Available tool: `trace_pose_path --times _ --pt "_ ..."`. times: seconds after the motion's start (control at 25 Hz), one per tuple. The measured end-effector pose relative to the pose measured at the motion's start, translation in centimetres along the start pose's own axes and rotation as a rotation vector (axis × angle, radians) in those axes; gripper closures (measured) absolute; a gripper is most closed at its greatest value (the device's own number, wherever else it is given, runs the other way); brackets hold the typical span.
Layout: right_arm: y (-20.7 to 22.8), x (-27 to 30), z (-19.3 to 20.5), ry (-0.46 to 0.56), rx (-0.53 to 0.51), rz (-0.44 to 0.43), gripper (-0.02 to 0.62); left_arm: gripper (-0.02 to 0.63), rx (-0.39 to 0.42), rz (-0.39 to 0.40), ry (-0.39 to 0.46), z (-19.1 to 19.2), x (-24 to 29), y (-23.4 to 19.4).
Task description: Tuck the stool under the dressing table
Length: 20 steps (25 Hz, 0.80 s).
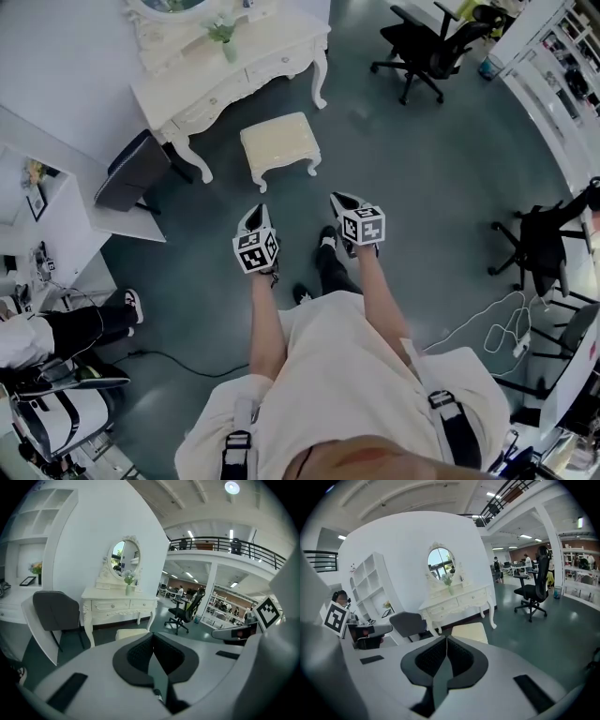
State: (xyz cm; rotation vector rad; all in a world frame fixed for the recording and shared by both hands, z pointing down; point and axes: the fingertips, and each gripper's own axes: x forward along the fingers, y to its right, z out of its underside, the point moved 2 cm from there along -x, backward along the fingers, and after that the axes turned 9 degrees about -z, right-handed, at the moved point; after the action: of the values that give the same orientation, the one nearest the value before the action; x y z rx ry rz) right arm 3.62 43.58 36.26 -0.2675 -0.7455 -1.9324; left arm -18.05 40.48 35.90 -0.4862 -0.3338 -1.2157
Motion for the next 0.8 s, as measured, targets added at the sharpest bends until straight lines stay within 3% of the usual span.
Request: trace_pose_path --times 0.48,0.8 --pt "4.2 6.8 -10.1 0.070 -0.005 -0.024 0.551 0.591 0.035 -0.054 0.043 -8.6 7.4 -2.7" --pt "7.2 11.2 -14.1 0.023 -0.004 -0.138 0.551 0.591 0.044 -0.071 0.051 -12.5 13.3 -1.9"
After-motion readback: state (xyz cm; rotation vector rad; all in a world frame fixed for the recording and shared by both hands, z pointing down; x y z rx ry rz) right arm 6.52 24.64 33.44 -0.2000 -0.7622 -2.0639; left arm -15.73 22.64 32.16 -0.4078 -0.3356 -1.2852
